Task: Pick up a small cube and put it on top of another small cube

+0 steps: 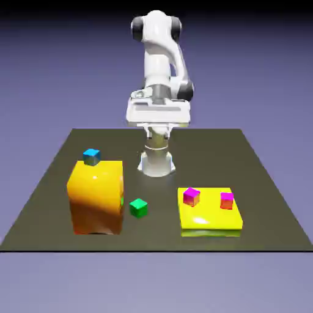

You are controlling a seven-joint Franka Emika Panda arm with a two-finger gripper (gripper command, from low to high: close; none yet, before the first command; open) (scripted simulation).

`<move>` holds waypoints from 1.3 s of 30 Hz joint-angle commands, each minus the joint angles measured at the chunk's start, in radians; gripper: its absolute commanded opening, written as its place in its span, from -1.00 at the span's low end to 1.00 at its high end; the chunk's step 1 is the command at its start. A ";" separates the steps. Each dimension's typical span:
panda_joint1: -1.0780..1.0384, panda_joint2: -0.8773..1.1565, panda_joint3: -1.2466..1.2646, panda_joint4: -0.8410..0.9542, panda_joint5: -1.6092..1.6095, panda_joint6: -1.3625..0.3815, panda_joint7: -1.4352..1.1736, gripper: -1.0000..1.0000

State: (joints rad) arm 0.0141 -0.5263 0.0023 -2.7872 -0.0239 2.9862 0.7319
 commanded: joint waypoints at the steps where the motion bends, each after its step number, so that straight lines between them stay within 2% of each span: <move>1: 0.002 0.036 0.002 0.019 -0.020 -0.042 -0.008 0.00; 26: 0.045 0.942 0.049 0.493 -0.516 -1.095 -0.196 0.00; 28: 0.046 0.956 0.050 0.499 -0.523 -1.110 -0.199 0.00; 32: 0.019 1.043 0.007 0.439 -0.599 -0.966 -0.146 0.00; 33: 0.019 1.043 0.007 0.439 -0.599 -0.966 -0.146 -1.00; 37: 0.043 0.964 0.046 0.494 -0.530 -1.096 -0.194 -1.00; 39: 0.044 0.933 0.096 0.525 -0.538 -1.102 -0.154 -1.00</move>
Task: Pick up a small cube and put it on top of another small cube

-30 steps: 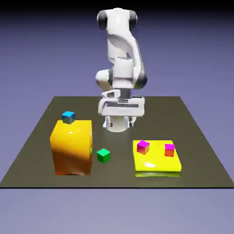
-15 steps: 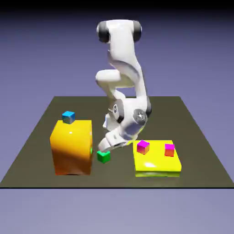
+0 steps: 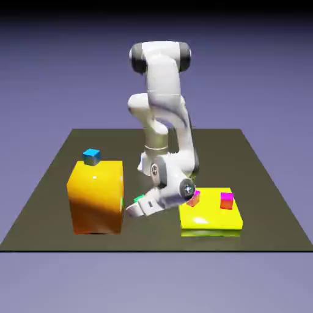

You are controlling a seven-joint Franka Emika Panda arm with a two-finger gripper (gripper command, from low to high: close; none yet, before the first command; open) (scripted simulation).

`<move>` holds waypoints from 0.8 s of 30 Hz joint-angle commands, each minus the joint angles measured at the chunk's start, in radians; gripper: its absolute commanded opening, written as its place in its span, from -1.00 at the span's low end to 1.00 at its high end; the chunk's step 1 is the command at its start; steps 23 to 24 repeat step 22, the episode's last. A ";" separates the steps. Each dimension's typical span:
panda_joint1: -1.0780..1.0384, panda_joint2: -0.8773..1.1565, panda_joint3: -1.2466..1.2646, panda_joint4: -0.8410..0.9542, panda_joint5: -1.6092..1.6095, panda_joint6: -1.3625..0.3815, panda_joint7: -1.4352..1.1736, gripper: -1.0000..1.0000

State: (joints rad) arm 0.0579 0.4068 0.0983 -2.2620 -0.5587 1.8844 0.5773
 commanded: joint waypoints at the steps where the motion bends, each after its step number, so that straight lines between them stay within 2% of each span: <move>1: -0.014 -0.009 0.027 0.036 0.012 -0.020 0.031 -1.00; 12: -0.097 0.028 0.325 0.350 0.450 -0.478 0.329 -1.00; 14: -0.097 0.028 0.325 0.351 0.452 -0.479 0.329 -1.00; 19: -0.111 0.020 0.318 0.178 0.442 -0.316 0.331 -1.00; 20: -0.111 0.020 0.318 0.178 0.442 -0.316 0.331 1.00; 24: -0.108 0.022 0.320 0.215 0.444 -0.350 0.330 1.00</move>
